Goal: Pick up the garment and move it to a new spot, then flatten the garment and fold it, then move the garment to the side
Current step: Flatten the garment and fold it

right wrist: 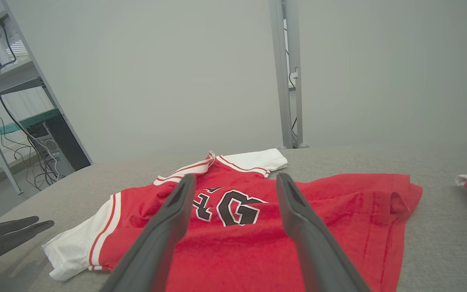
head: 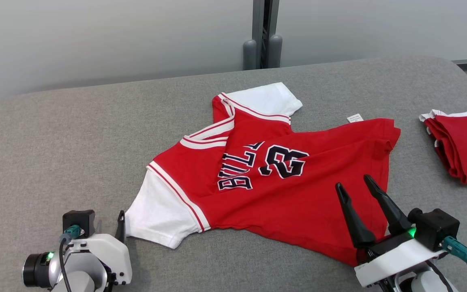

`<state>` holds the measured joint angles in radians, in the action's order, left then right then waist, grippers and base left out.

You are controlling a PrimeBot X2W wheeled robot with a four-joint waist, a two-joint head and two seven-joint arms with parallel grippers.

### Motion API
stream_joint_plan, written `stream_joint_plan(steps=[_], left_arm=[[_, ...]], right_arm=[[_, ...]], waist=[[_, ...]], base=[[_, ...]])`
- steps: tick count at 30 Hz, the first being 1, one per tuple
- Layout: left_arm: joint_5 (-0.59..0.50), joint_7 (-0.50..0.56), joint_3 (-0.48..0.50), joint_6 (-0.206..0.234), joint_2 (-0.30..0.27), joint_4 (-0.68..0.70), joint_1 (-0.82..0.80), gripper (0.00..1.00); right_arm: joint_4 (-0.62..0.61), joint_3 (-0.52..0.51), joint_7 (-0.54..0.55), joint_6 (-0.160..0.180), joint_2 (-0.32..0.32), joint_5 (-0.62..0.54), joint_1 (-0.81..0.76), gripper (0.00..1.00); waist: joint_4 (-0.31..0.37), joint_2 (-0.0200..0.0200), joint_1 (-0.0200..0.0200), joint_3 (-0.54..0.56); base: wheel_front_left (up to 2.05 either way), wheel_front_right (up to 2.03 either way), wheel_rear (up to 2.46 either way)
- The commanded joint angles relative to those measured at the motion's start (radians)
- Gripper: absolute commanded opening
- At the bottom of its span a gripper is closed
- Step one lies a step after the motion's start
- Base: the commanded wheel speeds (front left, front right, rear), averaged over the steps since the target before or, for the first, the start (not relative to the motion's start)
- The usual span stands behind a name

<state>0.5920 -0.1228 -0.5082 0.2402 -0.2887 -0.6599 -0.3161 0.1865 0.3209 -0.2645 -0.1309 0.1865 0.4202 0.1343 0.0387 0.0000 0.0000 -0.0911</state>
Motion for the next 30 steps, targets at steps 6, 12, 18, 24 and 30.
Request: stream_joint_plan(steps=[6,12,18,24,30], left_arm=[[0.018,0.054,-0.023,-0.039,-0.007,-0.012,-0.009,1.00],[0.006,0.085,-0.051,-0.045,-0.002,-0.031,-0.012,1.00],[0.019,0.064,-0.044,-0.031,0.009,-0.063,-0.016,1.00],[0.017,0.062,-0.067,-0.055,0.027,-0.079,-0.017,1.00],[0.026,0.061,-0.075,-0.064,0.037,-0.087,-0.013,1.00]], right_arm=[[-0.002,-0.007,-0.001,0.000,0.005,-0.002,0.004,1.00],[0.002,-0.003,-0.001,0.000,0.005,-0.002,0.009,1.00],[0.006,0.000,-0.001,0.000,0.005,-0.003,0.009,1.00],[0.008,0.000,-0.001,0.000,0.009,-0.002,0.009,1.00],[0.011,0.006,-0.001,0.000,0.009,0.001,0.003,1.00]], waist=[[0.001,0.0000,0.0000,-0.011],[0.002,0.0000,0.0000,-0.011],[0.007,0.0000,0.0000,-0.007],[0.011,0.0000,0.0000,-0.002],[0.011,0.0000,0.0000,0.008]], base=[[0.00,0.00,0.00],[0.00,0.00,0.00],[0.00,0.00,0.00],[0.00,0.00,0.00],[0.00,0.00,0.00]])
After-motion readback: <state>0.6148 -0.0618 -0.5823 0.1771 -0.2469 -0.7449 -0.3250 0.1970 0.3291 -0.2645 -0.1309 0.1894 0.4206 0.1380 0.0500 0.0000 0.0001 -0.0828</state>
